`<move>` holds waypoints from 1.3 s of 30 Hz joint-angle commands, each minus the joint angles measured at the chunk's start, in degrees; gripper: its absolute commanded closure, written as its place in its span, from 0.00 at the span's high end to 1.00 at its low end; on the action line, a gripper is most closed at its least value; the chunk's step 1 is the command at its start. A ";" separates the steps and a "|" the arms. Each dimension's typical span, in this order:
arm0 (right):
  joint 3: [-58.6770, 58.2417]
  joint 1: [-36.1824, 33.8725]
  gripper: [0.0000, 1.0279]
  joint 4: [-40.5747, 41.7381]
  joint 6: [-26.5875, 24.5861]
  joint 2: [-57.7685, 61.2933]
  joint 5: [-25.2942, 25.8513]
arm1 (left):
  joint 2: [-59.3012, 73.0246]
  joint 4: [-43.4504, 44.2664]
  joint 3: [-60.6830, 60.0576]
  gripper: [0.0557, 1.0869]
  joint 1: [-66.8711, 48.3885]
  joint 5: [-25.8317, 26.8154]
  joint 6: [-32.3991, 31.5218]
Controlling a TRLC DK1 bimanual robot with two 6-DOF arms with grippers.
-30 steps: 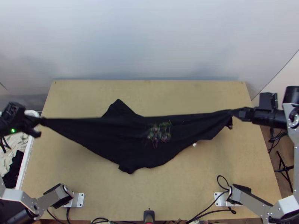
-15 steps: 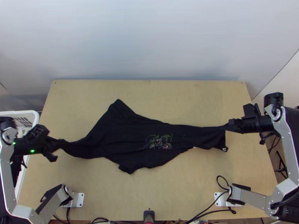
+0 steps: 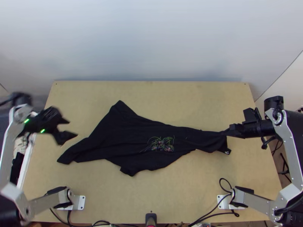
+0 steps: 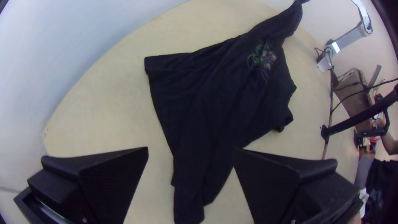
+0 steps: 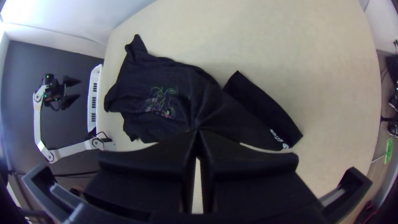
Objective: Fold the t-shirt
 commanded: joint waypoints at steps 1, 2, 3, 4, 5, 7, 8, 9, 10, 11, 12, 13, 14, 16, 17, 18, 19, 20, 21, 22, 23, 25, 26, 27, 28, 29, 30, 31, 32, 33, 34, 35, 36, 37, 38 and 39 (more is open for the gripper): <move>-0.14 3.25 0.03 0.04 1.45 -1.75 -0.12 | 18.33 7.62 10.15 0.93 -16.81 -4.85 -4.69; 0.04 3.87 0.03 0.22 1.89 -2.01 -0.12 | 21.94 9.90 12.78 0.93 -19.00 -6.52 -6.80; 0.21 4.04 0.03 0.31 1.89 -2.28 -0.03 | 25.54 12.62 15.95 0.93 -20.67 -7.84 -9.18; 0.39 4.04 0.03 0.39 1.89 -2.54 -0.03 | 29.06 14.73 19.55 0.93 -21.90 -9.16 -11.02; 0.39 3.96 0.03 0.39 1.89 -2.80 -0.12 | 32.84 15.26 23.77 0.93 -23.13 -10.48 -12.34; 0.30 3.78 0.03 0.39 1.89 -3.33 -0.03 | 39.60 14.21 31.24 0.93 -25.33 -11.88 -12.69; 0.21 3.61 0.03 0.39 1.80 -3.60 -0.03 | 41.98 13.86 33.97 0.93 -26.47 -11.88 -12.60; 0.13 3.25 0.03 0.39 1.80 -3.86 -0.03 | 44.17 13.42 36.34 0.93 -27.70 -11.88 -12.34; 0.04 2.90 0.03 0.39 1.80 -3.95 -0.03 | 46.37 12.36 38.62 0.93 -28.67 -12.06 -11.29; -0.14 2.73 0.03 0.48 1.80 -4.04 -0.03 | 48.39 10.95 40.91 0.93 -29.55 -12.85 -9.88; -0.31 2.64 0.03 0.48 1.80 -4.21 -0.03 | 50.59 9.55 43.37 0.93 -30.52 -13.73 -9.00; -0.49 2.64 0.03 0.66 1.80 -4.39 0.06 | 52.87 7.44 46.18 0.93 -31.13 -13.99 -7.95; -0.58 2.46 0.03 0.92 1.80 -4.47 0.06 | 55.25 5.24 49.26 0.93 -31.75 -14.26 -7.42; -0.67 2.02 0.03 1.36 1.80 -4.56 -0.03 | 58.59 4.36 52.69 0.93 -32.80 -15.49 -6.71; -0.67 1.76 0.03 1.62 1.80 -4.56 -0.03 | 59.55 5.24 52.95 0.93 -33.15 -17.25 -6.01; -0.67 1.58 0.03 1.98 1.89 -4.56 -0.03 | 60.52 6.30 53.04 0.93 -33.42 -18.56 -5.40; -0.58 1.41 0.03 2.15 1.89 -4.56 -0.03 | 61.49 7.35 53.21 0.93 -33.42 -19.62 -4.61; -0.58 1.41 0.03 2.33 1.89 -4.56 -0.03 | 62.28 8.23 53.57 0.93 -33.33 -19.97 -4.43; -0.40 1.41 0.03 2.42 1.89 -4.56 -0.03 | 63.07 8.67 54.18 0.93 -33.24 -20.50 -4.34; -0.31 1.41 0.03 2.50 1.89 -4.65 -0.03 | 63.60 9.02 54.36 0.93 -33.07 -20.85 -3.99; -0.14 1.41 0.03 2.50 1.89 -4.74 -0.03 | 63.95 9.46 54.36 0.93 -32.98 -21.02 -3.55; 0.13 1.41 0.03 2.50 1.89 -4.83 -0.03 | 64.30 9.99 54.44 0.93 -32.54 -21.46 -2.41; 0.21 1.41 0.03 2.50 1.89 -5.00 -0.03 | 64.48 10.25 54.44 0.93 -32.27 -21.64 -1.79; 0.13 1.41 0.03 2.50 1.89 -5.09 -0.03 | 64.56 10.34 54.44 0.93 -31.83 -21.90 -1.27; 0.04 1.41 0.03 2.50 1.89 -5.18 -0.03 | 64.65 10.52 54.44 0.93 -31.48 -22.17 -0.65; -0.05 1.41 0.03 2.50 1.89 -5.27 -0.03 | 64.65 10.95 54.44 0.92 -30.96 -22.17 -0.12; -0.05 1.41 0.03 2.50 1.80 -5.44 -0.03 | 64.65 11.31 54.62 0.92 -30.52 -22.17 0.14; -0.14 1.41 0.03 2.50 1.80 -5.62 -0.03 | 64.56 11.57 54.97 0.92 -29.99 -22.17 0.23; -0.14 1.41 0.03 2.50 1.71 -5.71 -0.03 | 64.56 11.57 54.97 0.92 -29.64 -22.17 0.58; -0.14 1.41 0.03 2.50 1.80 -5.79 -0.03 | 64.65 11.57 54.97 0.92 -29.37 -22.25 0.76; -0.31 1.41 0.03 2.50 1.71 -5.88 -0.03 | 64.74 11.39 54.97 0.92 -29.29 -22.25 1.28; -0.40 1.41 0.03 2.50 1.63 -5.97 -0.03 | 64.92 11.39 54.97 0.92 -29.20 -22.43 1.46; -0.49 1.41 0.03 2.50 1.54 -6.06 -0.03 | 65.00 11.66 54.97 0.92 -29.02 -22.52 1.63; -0.58 1.41 0.03 2.59 1.45 -6.14 -0.03 | 65.00 12.45 54.97 0.92 -28.93 -22.52 1.55; -0.58 1.41 0.03 2.59 1.45 -6.14 -0.03 | 65.09 12.71 54.97 0.92 -28.85 -22.52 1.46; -0.49 1.41 0.03 2.68 1.45 -6.14 -0.03 | 65.27 12.71 54.97 0.92 -28.85 -22.61 1.46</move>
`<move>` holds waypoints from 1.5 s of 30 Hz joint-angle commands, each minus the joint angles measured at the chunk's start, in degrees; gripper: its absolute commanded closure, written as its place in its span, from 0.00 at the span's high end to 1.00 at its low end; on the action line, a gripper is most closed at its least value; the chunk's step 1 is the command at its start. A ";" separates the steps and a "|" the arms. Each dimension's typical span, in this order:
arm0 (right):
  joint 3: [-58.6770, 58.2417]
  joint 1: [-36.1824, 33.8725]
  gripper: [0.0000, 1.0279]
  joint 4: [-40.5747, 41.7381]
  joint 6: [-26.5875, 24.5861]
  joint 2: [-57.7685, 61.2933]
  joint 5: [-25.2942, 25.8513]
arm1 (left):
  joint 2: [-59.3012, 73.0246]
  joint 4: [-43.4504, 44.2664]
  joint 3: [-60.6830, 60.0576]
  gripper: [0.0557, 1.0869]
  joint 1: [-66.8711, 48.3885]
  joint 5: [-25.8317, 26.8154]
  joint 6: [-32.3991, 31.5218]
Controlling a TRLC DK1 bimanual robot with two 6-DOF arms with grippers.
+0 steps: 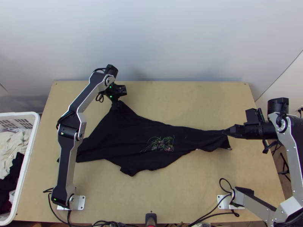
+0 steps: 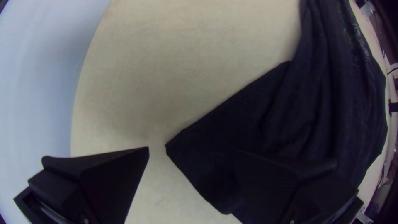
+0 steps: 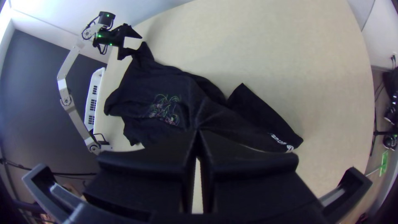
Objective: Fold the t-shirt
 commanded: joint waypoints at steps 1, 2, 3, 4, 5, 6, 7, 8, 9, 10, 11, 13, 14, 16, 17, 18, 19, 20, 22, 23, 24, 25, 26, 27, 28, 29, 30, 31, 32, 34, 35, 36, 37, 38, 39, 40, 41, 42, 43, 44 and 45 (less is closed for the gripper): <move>-0.14 -0.01 0.03 0.25 -0.25 -0.40 -0.01 | 1.14 1.35 0.53 0.92 0.79 -0.44 0.91; -0.14 -0.01 0.03 0.34 -0.25 -0.40 -0.01 | 1.23 1.35 0.53 0.92 0.61 -0.44 0.91; -0.14 -0.01 0.03 0.43 -0.25 -0.40 -0.01 | 1.40 1.52 0.53 0.92 0.53 -0.62 0.74; -0.14 -0.01 0.03 0.52 -0.34 -0.40 -0.01 | 1.58 1.79 0.53 0.92 0.35 -0.80 0.65; -0.05 -0.01 0.03 0.52 -0.34 -0.40 -0.01 | 1.67 2.14 0.53 0.92 0.26 -0.97 0.38; 0.04 -0.10 0.03 0.52 -0.43 -0.40 -0.01 | 1.76 2.75 0.53 0.92 0.18 -1.06 0.21; 0.12 -0.10 0.03 0.52 -0.43 -0.40 -0.01 | 1.84 3.02 0.53 0.92 0.09 -1.15 0.21; 0.12 -0.10 0.03 0.52 -0.43 -0.31 -0.01 | 2.02 3.02 0.53 0.92 0.00 -1.32 0.21; 0.12 -0.10 0.03 0.52 -0.52 -0.31 -0.01 | 2.19 2.75 0.53 0.92 -0.09 -1.50 0.21; 0.12 -0.10 0.03 0.52 -0.52 -0.31 -0.01 | 2.46 2.58 0.53 0.92 -0.18 -1.67 0.21; 0.04 -0.10 0.03 0.52 -0.52 -0.31 -0.01 | 2.63 2.58 0.53 0.92 -0.26 -1.76 0.21; 0.04 -0.19 0.03 0.52 -0.52 -0.40 -0.01 | 2.81 2.75 0.53 0.86 -0.26 -1.76 0.21; 0.04 -0.19 0.03 0.52 -0.52 -0.48 0.08 | 2.81 2.93 0.53 0.76 -0.26 -1.76 -0.05; 0.04 -0.19 0.03 0.52 -0.52 -0.48 -0.01 | 2.90 4.69 0.53 0.44 -0.35 -1.76 -1.90; 0.12 -0.28 0.03 0.52 -0.52 -0.48 -0.01 | 2.99 4.86 0.44 0.38 -0.44 -1.76 -2.25; 0.04 -0.36 0.03 0.52 -0.52 -0.48 0.08 | 2.99 4.86 0.18 0.37 -0.44 -1.76 -2.25; -0.05 -0.36 0.03 0.60 -0.52 -0.57 0.08 | 2.99 4.86 -0.09 0.30 -0.44 -1.76 -2.16; -0.14 -0.36 0.03 0.60 -0.52 -0.57 0.08 | 2.99 4.69 -0.53 0.26 -0.26 -1.76 -1.72; -0.14 -0.36 0.03 0.60 -0.61 -0.57 0.08 | 2.90 4.69 -0.79 0.20 -0.18 -1.67 -1.46; 0.04 -0.36 0.03 0.60 -0.61 -0.57 0.08 | 2.72 4.77 -0.79 0.18 -0.18 -1.67 -1.72; 0.12 -0.54 0.03 0.60 -0.61 -0.66 0.08 | 2.19 4.77 -0.79 0.17 -0.09 -1.32 -2.25; 0.12 -0.80 0.03 0.60 -0.61 -0.75 0.08 | 1.58 4.77 -0.79 0.15 0.09 -0.80 -2.60; 0.04 -0.98 0.03 0.60 -0.61 -0.84 0.08 | 0.70 4.77 -0.79 0.07 0.35 0.35 -2.69; -0.14 -1.16 0.03 0.69 -0.61 -0.92 0.08 | -0.27 5.30 -0.79 0.04 0.88 1.14 -3.39; -0.40 -1.16 0.03 0.69 -0.61 -1.01 -0.01 | -1.23 6.44 -0.79 0.04 1.41 1.14 -5.24; -0.67 -1.16 0.03 0.87 -0.52 -1.19 -0.01 | -1.94 7.06 -0.79 0.04 1.93 1.14 -6.47; -0.93 -1.07 0.03 1.04 -0.52 -1.28 -0.01 | -2.73 7.06 -0.79 0.04 2.28 1.14 -7.35; -0.93 -0.89 0.03 1.13 -0.52 -1.28 -0.01 | -3.61 6.88 -1.06 0.04 2.72 1.31 -8.32; -0.67 -0.80 0.03 1.22 -0.34 -1.28 -0.09 | -4.75 6.88 -1.49 0.04 3.08 1.58 -9.37; 1.09 -0.36 0.03 1.31 0.10 -1.10 -0.09 | -7.21 6.88 -2.11 0.04 4.39 2.63 -12.10; 2.41 -0.36 0.03 1.31 0.10 -0.92 -0.18 | -8.35 6.88 -2.11 0.04 5.19 3.42 -13.77; 4.08 -0.36 0.03 1.31 0.10 -0.75 -0.09 | -9.76 6.88 -2.20 0.04 6.24 4.39 -15.52; 5.92 -0.28 0.03 1.31 0.10 -0.48 -0.18 | -11.08 6.80 -2.20 0.04 7.47 5.62 -17.28; 7.95 -0.10 0.03 1.31 0.10 -0.13 -0.36 | -12.40 6.62 -2.20 0.04 8.70 6.76 -19.13; 9.97 0.34 0.03 1.22 0.10 0.31 -0.44 | -13.71 6.44 -2.29 0.04 9.84 7.91 -20.62; 12.17 0.69 0.03 1.22 0.10 0.66 -0.62 | -14.94 6.09 -2.55 0.04 11.07 8.96 -21.76; 14.63 0.69 0.03 1.22 0.10 0.83 -0.88 | -16.26 5.65 -2.73 0.04 12.04 9.75 -22.55; 16.91 0.69 0.03 1.22 0.10 1.19 -0.97 | -17.76 5.48 -2.73 0.04 13.18 10.54 -23.52; 19.02 0.69 0.03 1.22 0.27 1.36 -0.97 | -19.16 5.48 -2.73 0.04 14.41 11.51 -24.58; 21.22 0.69 0.03 1.31 0.62 1.63 -0.97 | -20.74 5.83 -2.64 0.04 15.73 11.95 -25.81; 22.89 0.51 0.03 1.40 1.06 1.80 -0.97 | -21.98 5.92 -2.46 0.04 16.96 12.48 -26.60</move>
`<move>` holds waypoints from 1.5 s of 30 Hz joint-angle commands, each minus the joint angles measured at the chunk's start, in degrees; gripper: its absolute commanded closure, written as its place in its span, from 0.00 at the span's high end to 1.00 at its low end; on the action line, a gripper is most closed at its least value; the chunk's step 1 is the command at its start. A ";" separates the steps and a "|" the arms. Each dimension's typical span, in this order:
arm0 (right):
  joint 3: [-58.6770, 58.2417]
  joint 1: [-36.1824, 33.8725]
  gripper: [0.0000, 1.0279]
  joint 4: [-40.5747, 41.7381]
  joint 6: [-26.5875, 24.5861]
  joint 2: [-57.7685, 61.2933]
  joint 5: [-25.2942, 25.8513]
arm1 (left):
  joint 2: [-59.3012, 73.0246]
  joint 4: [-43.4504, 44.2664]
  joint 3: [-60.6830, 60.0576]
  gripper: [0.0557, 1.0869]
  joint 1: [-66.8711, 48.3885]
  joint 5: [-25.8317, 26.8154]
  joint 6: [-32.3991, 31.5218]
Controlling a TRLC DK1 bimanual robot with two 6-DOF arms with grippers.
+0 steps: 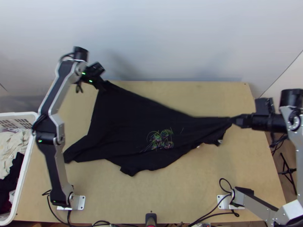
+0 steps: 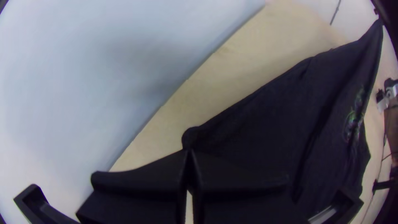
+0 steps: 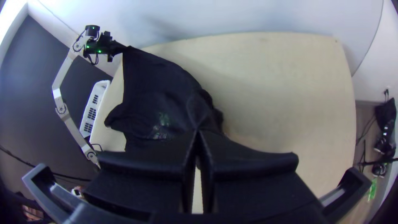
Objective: Fold the t-shirt
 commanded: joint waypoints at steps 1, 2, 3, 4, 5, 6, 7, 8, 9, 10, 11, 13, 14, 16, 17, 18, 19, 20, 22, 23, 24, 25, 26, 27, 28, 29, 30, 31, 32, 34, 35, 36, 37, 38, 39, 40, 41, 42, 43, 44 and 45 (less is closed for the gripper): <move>12.47 0.01 0.03 1.07 1.46 1.52 -0.27 | -9.57 0.37 0.12 0.04 8.31 5.05 -7.94; 12.99 -0.25 0.03 2.30 1.55 1.25 -0.27 | -10.80 0.98 0.29 0.04 9.46 5.31 -9.17; 13.17 -0.34 0.03 3.62 1.72 0.90 -0.27 | -12.12 1.16 0.29 0.04 10.69 5.84 -10.31; 13.17 -0.34 0.03 4.85 2.16 0.55 -0.27 | -13.26 1.42 0.29 0.04 11.92 6.89 -11.28; 13.26 -0.34 0.03 5.82 2.78 0.37 -0.27 | -14.49 1.51 0.29 0.04 12.97 7.33 -12.42; 13.43 -0.43 0.03 6.79 3.74 0.29 -0.27 | -15.72 1.60 0.21 0.04 14.12 8.56 -13.74; 13.79 -0.87 0.03 7.58 4.71 0.29 -0.27 | -16.77 2.04 0.21 0.04 15.43 9.53 -15.23; 14.23 -1.75 0.03 8.54 5.41 0.20 -0.27 | -17.92 2.57 0.21 0.04 16.58 10.06 -16.64; 14.75 -2.19 0.03 9.60 6.91 0.20 -0.27 | -19.06 2.65 0.21 0.04 17.63 10.23 -17.34; 15.63 -2.71 0.03 10.39 8.49 0.29 -0.27 | -20.20 2.65 0.21 0.04 18.42 10.67 -17.43; 16.69 -2.98 0.03 11.36 9.99 0.37 -0.27 | -21.26 2.74 0.29 0.04 19.30 11.02 -17.69; 19.50 -2.10 0.03 11.97 10.95 1.25 -0.27 | -23.72 2.83 0.21 0.04 20.71 11.20 -18.05; 20.99 -1.75 0.03 11.88 11.04 1.96 -0.27 | -24.86 2.74 0.21 0.04 21.06 11.29 -18.22; 24.16 -1.48 0.03 11.97 11.04 3.01 -0.18 | -27.41 3.09 0.12 0.04 22.29 11.82 -19.89; 25.83 -1.57 0.03 11.97 11.04 3.63 -0.18 | -28.82 3.27 0.12 0.04 23.08 12.87 -20.68; 27.50 -1.57 0.03 11.97 11.39 4.15 -0.18 | -30.22 3.62 0.12 0.04 23.78 13.31 -21.74; 29.61 -1.48 0.03 11.97 12.27 4.68 -0.18 | -31.72 3.97 0.12 0.04 24.22 14.10 -22.62; 31.98 -1.48 0.03 11.97 12.62 5.12 -0.18 | -33.39 4.41 0.12 0.04 25.01 14.54 -23.58; 36.64 -1.31 0.03 11.97 12.80 5.74 -0.18 | -36.73 4.76 0.12 0.04 25.28 14.98 -25.08; 38.57 -0.96 0.03 11.97 12.97 6.00 -0.18 | -38.48 4.76 0.12 0.04 25.28 15.95 -25.78; 40.15 -0.69 0.03 11.97 13.06 6.09 -0.10 | -40.24 4.76 -0.14 0.04 25.28 16.65 -26.22; 41.65 -0.69 0.03 12.06 13.32 6.18 -0.10 | -42.09 4.76 -0.67 0.04 25.19 17.53 -26.75; 43.32 -0.69 0.03 12.41 13.94 6.26 -0.01 | -43.67 4.76 -1.02 0.04 25.10 17.97 -27.01; 44.46 -0.69 0.03 13.47 14.64 6.26 0.17 | -45.16 4.85 -1.20 0.04 24.66 18.58 -27.80; 45.69 -0.69 0.03 14.34 14.64 6.18 0.52 | -46.39 5.38 -1.20 0.04 24.49 19.81 -28.77; 46.92 -0.87 0.03 14.87 14.56 6.18 0.96 | -47.62 6.70 -1.20 0.04 24.49 21.13 -30.35; 47.89 -1.13 0.03 15.14 14.47 6.09 1.05 | -48.59 7.84 -1.11 0.04 24.49 21.48 -31.76; 48.41 -1.31 0.03 15.22 14.47 5.74 1.05 | -49.56 8.37 -0.85 0.04 24.49 21.75 -32.55; 48.33 -1.40 0.03 15.57 14.47 5.21 1.05 | -50.35 8.72 -0.76 0.04 24.40 21.92 -32.90; 47.89 -1.48 0.03 15.57 14.03 3.98 1.05 | -52.28 8.98 -0.67 0.04 24.22 21.92 -33.60; 47.62 -1.48 0.03 15.57 13.50 3.10 1.05 | -53.16 9.07 -0.67 0.04 24.05 22.10 -34.39; 47.62 -1.48 0.03 15.57 13.06 2.22 1.05 | -54.13 9.16 -0.76 0.04 23.52 22.10 -34.92; 47.62 -1.48 0.03 15.75 12.89 1.43 1.05 | -54.92 9.42 -0.76 0.04 23.08 22.10 -35.80; 47.62 -1.40 0.03 16.01 12.89 0.73 1.05 | -55.89 9.77 -0.76 0.04 23.08 22.10 -36.59; 47.62 -1.40 0.03 16.37 12.80 -0.15 1.05 | -56.94 10.56 -0.94 0.04 23.08 22.10 -37.38; 47.71 -1.40 0.03 16.72 12.36 -0.77 1.05 | -57.82 11.18 -0.94 0.04 23.17 22.10 -38.35; 47.80 -1.40 0.03 16.89 12.18 -1.47 1.05 | -58.70 11.88 -0.94 0.04 23.17 22.10 -39.49; 47.80 -1.40 0.03 17.33 12.09 -2.26 1.05 | -59.75 12.67 -1.02 0.04 23.26 22.01 -40.28; 47.62 -1.40 0.03 17.68 12.09 -3.05 1.05 | -60.81 13.64 -1.02 0.04 23.43 22.01 -41.16; 47.36 -1.40 0.03 17.77 11.74 -3.93 1.05 | -62.04 14.34 -1.02 0.04 23.52 22.01 -42.04; 46.92 -1.31 0.03 18.12 11.66 -4.81 1.05 | -63.09 14.61 -1.11 0.04 23.43 22.01 -42.83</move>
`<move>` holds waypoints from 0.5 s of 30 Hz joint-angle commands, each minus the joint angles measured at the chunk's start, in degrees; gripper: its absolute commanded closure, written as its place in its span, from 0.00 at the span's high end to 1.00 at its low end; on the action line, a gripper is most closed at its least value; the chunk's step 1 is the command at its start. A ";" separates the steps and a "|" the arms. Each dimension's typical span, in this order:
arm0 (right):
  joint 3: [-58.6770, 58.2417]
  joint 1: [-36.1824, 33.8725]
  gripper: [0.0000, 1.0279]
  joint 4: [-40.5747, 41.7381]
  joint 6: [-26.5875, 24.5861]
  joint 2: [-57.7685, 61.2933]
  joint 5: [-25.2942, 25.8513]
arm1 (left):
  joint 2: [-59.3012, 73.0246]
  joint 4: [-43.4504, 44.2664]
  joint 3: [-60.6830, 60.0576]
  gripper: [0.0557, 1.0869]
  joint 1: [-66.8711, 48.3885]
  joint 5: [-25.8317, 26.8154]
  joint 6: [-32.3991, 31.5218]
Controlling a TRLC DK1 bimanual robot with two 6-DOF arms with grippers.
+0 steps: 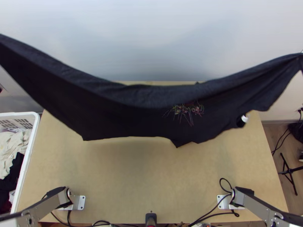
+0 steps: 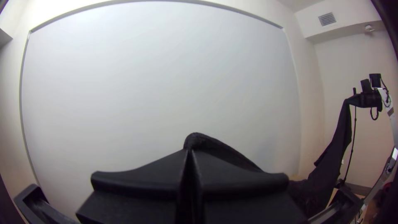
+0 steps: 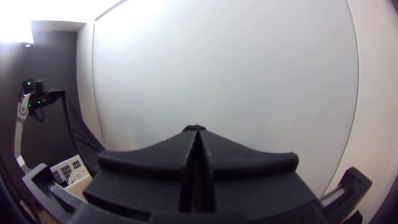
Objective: Fold the t-shirt
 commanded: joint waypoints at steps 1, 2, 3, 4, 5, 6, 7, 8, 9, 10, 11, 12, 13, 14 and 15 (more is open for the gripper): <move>-0.80 0.29 0.03 2.24 -1.09 -5.58 0.13 | -7.89 3.66 -0.55 0.04 -0.06 0.26 -5.98; -1.85 0.29 0.03 3.38 -1.09 -6.72 0.04 | -9.29 4.18 -1.51 0.04 -0.06 0.35 -7.30; -2.82 0.38 0.03 4.70 -0.91 -7.69 0.04 | -10.70 4.80 -2.48 0.04 -0.15 0.35 -7.92; -3.52 0.38 0.03 5.93 -0.56 -8.31 0.04 | -11.93 5.15 -3.18 0.04 -0.15 0.35 -8.27; -3.87 0.46 0.03 6.81 0.23 -8.83 0.04 | -12.81 5.41 -3.45 0.04 -0.15 0.35 -8.71; -4.22 0.55 0.03 7.51 1.20 -9.27 0.04 | -13.78 5.85 -3.18 0.04 -0.15 0.35 -9.41; -4.84 0.55 0.03 8.39 1.46 -9.98 0.04 | -14.66 6.21 -3.09 0.04 -0.15 0.35 -10.20; -5.63 0.55 0.03 9.44 1.90 -10.68 0.13 | -15.53 6.29 -3.09 0.04 -0.06 0.26 -10.82; -6.60 0.55 0.03 10.67 2.69 -11.56 0.13 | -16.50 6.29 -3.27 0.04 -0.06 0.26 -11.17; -7.21 0.55 0.03 11.64 3.22 -12.35 0.04 | -17.82 6.29 -4.24 0.04 -0.15 0.35 -11.26; -7.39 0.64 0.03 12.08 3.39 -12.96 0.13 | -19.05 6.38 -5.20 0.04 -0.33 0.26 -11.26; -7.39 0.64 0.03 12.43 3.66 -13.67 0.13 | -20.37 6.73 -6.61 0.04 -0.50 0.26 -11.35; -7.48 0.64 0.03 13.40 4.80 -14.28 0.13 | -21.77 7.70 -8.37 0.04 -0.68 0.26 -11.61; -7.30 0.82 0.03 14.01 5.77 -14.99 0.13 | -23.01 8.49 -10.04 0.04 -1.03 0.18 -11.87; -7.30 1.08 0.03 14.81 6.47 -15.86 0.13 | -24.24 9.28 -11.62 0.04 -1.56 -0.09 -12.05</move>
